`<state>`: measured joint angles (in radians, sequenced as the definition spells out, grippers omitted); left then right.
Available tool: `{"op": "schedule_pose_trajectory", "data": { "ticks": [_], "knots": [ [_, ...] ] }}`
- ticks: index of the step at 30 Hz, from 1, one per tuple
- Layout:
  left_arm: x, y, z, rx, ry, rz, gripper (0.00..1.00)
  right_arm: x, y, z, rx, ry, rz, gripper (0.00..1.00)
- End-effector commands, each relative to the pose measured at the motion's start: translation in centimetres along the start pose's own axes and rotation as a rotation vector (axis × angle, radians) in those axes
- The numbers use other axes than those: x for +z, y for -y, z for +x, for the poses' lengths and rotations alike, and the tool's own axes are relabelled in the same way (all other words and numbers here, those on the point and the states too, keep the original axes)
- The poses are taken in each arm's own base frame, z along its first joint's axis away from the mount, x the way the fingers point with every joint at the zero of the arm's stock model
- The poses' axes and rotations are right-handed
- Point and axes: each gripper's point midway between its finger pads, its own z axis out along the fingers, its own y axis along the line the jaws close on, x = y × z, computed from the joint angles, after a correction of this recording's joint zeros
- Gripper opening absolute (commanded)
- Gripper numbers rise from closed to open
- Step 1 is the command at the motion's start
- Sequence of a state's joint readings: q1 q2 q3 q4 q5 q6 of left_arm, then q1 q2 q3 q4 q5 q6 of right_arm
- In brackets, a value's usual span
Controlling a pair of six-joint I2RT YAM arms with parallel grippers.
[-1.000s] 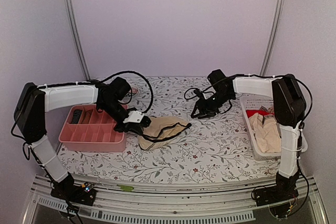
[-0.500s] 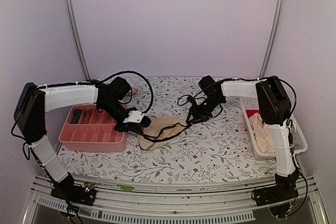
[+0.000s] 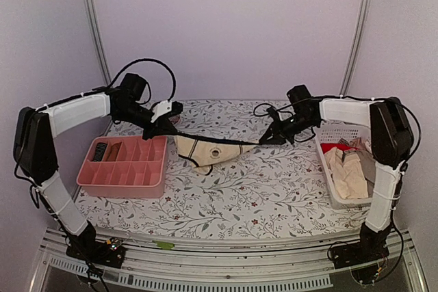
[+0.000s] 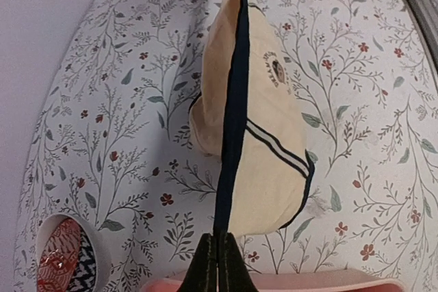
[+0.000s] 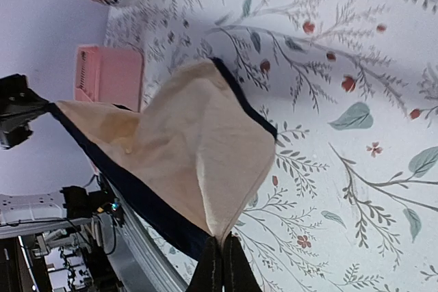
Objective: Roll the underwear
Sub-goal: Flatten out the underwear at the center of the board.
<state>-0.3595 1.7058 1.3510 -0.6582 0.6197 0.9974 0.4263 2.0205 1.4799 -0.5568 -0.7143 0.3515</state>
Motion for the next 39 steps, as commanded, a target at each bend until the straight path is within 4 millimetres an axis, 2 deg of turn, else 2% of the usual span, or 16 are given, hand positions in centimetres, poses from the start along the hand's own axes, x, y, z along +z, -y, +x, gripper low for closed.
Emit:
{"op": "schedule_pose_trajectory", "data": {
  "ticks": [1, 7, 9, 13, 16, 18, 20, 24, 25, 27, 29, 30, 32, 34, 36, 39],
  "knots": [
    [-3.5, -3.2, -3.4, -0.052, 0.116, -0.124, 0.0, -7.0, -5.1, -3.9, 0.014, 0.21, -0.177, 0.0],
    [-5.6, -3.1, -5.9, -0.028, 0.188, -0.139, 0.0, -10.2, -6.9, -3.1, 0.05, 0.308, -0.219, 0.0],
    [-6.4, -1.1, -6.9, 0.007, 0.233, -0.077, 0.0, -11.3, -7.3, -1.7, 0.079, 0.339, -0.233, 0.0],
    [-7.2, 5.0, -8.1, 0.086, 0.272, 0.069, 0.0, -12.7, -9.0, 2.4, 0.138, 0.36, -0.24, 0.0],
    [-7.8, 6.9, -8.5, 0.067, 0.287, 0.09, 0.0, -13.1, -10.4, 4.9, 0.168, 0.365, -0.24, 0.0],
    [-7.9, 6.0, -8.8, 0.025, 0.304, 0.056, 0.0, -13.4, -10.3, 5.5, 0.242, 0.385, -0.242, 0.0],
    [-7.1, 4.3, -8.6, -0.028, 0.313, 0.027, 0.0, -13.8, -9.5, 4.8, 0.3, 0.435, -0.209, 0.0],
    [-3.2, -2.4, -7.3, -0.204, 0.276, -0.077, 0.0, -12.9, -4.9, 1.2, 0.41, 0.49, -0.087, 0.0],
    [-2.0, -4.6, -6.6, -0.252, 0.243, -0.104, 0.01, -12.4, -3.5, 0.3, 0.425, 0.482, -0.059, 0.13],
    [-0.1, -8.2, -4.8, -0.362, 0.151, -0.131, 0.29, -12.7, -1.2, -1.7, 0.452, 0.507, 0.001, 0.52],
    [0.2, -10.8, -3.4, -0.434, 0.062, -0.174, 0.43, -14.4, -0.3, -4.0, 0.417, 0.569, 0.082, 0.88],
    [0.8, -11.6, -1.8, -0.462, 0.019, -0.187, 0.45, -14.8, 0.0, -4.7, 0.385, 0.576, 0.109, 0.93],
    [0.5, -11.7, -0.5, -0.474, -0.007, -0.212, 0.53, -15.0, -0.5, -5.5, 0.294, 0.558, 0.137, 0.91],
    [-0.6, -10.9, -0.8, -0.426, -0.007, -0.235, 0.59, -13.9, -1.3, -5.2, 0.209, 0.494, 0.104, 0.84],
    [-0.4, -8.9, -1.2, -0.38, -0.011, -0.189, 0.6, -11.9, -2.0, -4.1, 0.124, 0.397, 0.069, 0.77],
    [1.4, -3.9, -1.4, -0.312, -0.059, -0.063, 0.6, -8.0, -2.8, -1.8, 0.011, 0.244, 0.044, 0.68]
  ]
}}
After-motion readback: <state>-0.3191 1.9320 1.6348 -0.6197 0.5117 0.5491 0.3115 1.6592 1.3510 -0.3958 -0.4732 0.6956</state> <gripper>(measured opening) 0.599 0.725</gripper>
